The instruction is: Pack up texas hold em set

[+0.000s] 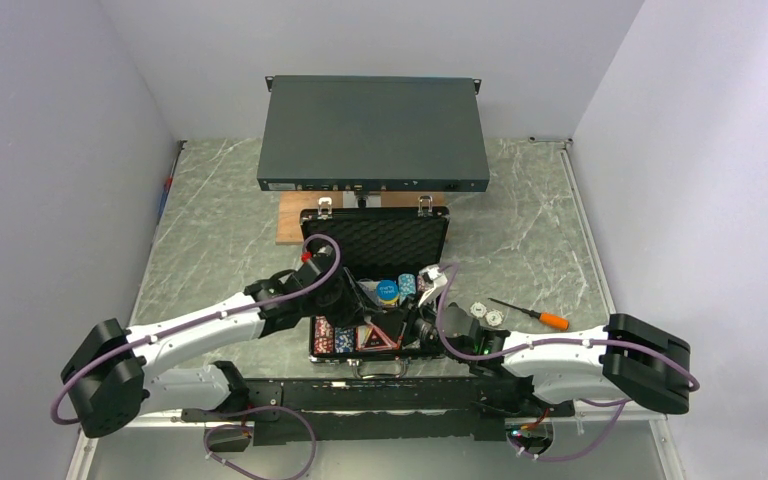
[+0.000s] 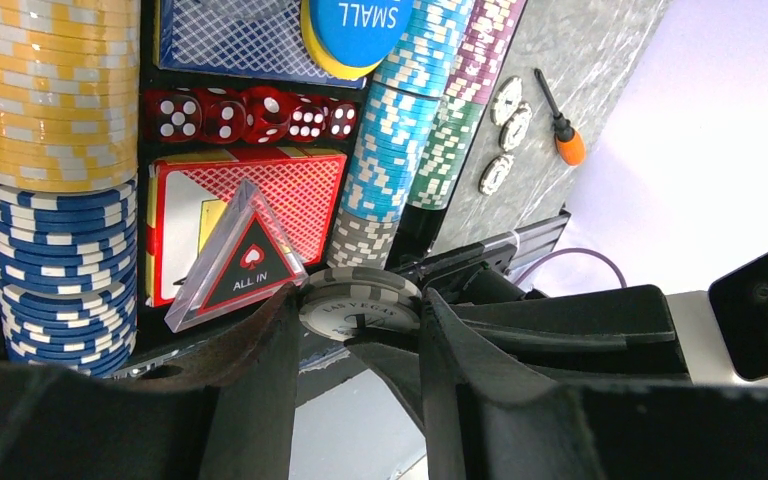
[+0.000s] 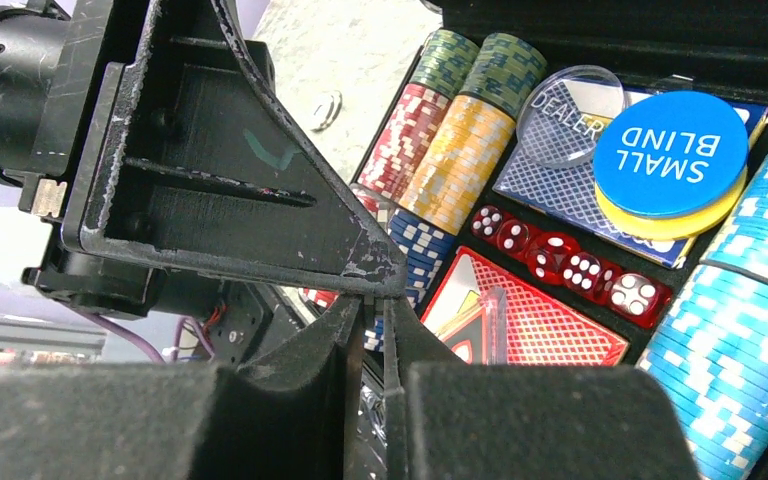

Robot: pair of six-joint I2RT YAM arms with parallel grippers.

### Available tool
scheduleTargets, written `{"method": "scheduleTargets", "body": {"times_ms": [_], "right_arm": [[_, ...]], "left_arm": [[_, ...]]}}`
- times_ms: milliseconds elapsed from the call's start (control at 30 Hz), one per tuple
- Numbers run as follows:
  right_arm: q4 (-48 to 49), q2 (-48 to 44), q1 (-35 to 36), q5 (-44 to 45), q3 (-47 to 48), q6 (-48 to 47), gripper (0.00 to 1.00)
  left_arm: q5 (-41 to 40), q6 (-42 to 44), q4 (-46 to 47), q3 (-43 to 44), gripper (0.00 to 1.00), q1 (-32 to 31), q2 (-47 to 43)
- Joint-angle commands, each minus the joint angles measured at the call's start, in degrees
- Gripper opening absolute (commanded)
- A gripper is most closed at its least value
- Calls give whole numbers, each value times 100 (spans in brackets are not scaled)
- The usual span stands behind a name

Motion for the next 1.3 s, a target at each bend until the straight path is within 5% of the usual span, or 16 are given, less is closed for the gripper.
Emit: {"method": "scheduleTargets", "body": {"times_ms": [0,100,300,500,633,800,900,1133,1267], "right_arm": [[344,21,26,117,93,-285,10],[44,-2,57,174,194,-407,0],[-582,-190,104,445,268,-645,0],[-1164,-443,109,579,246,-842,0],[-2673,-822,109,794,638,-1164,0],[-6113,-1229,111,1235,1958,-1715,0],[-6628,-1382,61,765,2434,-1957,0],[-8914,-177,58,1496,4174,-2990,0],[-8821,-125,95,1126,4364,-3934,0]], "left_arm": [[285,-1,415,-146,0,-49,-214],[298,105,550,-248,9,-44,-293],[75,261,721,-589,58,-43,-689],[-429,356,423,-777,87,-26,-1242],[-1027,847,-442,-424,89,107,-1697],[-1786,1923,-1741,159,88,277,-2224],[-2391,2265,-2450,364,88,298,-2569],[-3089,2342,-3051,224,88,300,-3795],[-3183,2335,-2949,-88,89,294,-4403]]}}
